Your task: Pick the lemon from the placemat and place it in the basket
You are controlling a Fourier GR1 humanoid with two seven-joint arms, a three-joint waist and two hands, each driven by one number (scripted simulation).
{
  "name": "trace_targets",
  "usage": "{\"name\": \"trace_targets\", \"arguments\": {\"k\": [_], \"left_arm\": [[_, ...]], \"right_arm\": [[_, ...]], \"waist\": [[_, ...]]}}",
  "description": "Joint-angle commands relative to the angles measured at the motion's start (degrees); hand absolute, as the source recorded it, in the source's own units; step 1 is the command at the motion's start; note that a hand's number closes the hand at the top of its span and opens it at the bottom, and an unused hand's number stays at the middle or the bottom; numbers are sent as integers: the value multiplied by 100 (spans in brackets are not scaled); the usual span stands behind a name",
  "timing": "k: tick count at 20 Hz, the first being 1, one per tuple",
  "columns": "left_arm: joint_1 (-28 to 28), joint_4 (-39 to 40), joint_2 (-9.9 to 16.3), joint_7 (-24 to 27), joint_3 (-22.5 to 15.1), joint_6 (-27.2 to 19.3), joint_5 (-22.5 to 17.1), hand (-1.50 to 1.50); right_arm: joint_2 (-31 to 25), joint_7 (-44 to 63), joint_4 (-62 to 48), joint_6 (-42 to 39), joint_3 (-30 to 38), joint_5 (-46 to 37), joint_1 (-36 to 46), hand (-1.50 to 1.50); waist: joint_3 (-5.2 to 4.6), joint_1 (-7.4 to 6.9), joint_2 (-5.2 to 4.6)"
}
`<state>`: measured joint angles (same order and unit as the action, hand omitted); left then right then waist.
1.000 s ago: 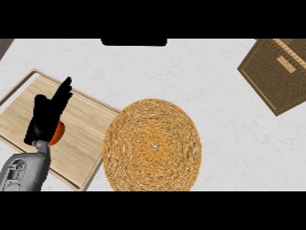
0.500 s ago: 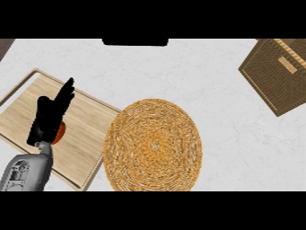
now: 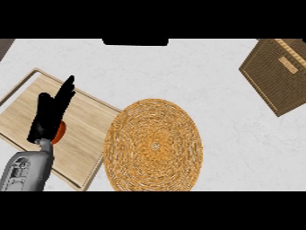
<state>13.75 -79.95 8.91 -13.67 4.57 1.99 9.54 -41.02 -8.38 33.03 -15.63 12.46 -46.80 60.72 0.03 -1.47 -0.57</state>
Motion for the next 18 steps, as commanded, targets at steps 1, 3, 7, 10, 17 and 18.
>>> {"name": "trace_targets", "arguments": {"k": [1,3,7,10,17,18], "left_arm": [[-342,-25,162,248,118,162,-101,0],[216,27,239,-146,202,237,-195,0],[-84,83,113,149,97,139,-73,0],[-129,5,134,250,83,120,-29,0],[102,115,41,-34,64,113,-68,0],[64,64,119,61,129,105,-64,0]], "right_arm": [[157,98,-559,77,387,294,-34,-150],[71,-195,-862,74,431,310,41,-150],[191,-793,-1212,823,647,408,-168,-150],[-28,-892,-1126,774,982,740,0,-150],[-117,-666,-1293,1682,1723,1298,152,-150],[-553,-371,-1361,1450,1785,1303,395,-150]], "waist": [[0,-19,11],[2,5,-1],[6,-48,-23],[3,2,6],[3,17,-11],[2,-11,-15]]}}
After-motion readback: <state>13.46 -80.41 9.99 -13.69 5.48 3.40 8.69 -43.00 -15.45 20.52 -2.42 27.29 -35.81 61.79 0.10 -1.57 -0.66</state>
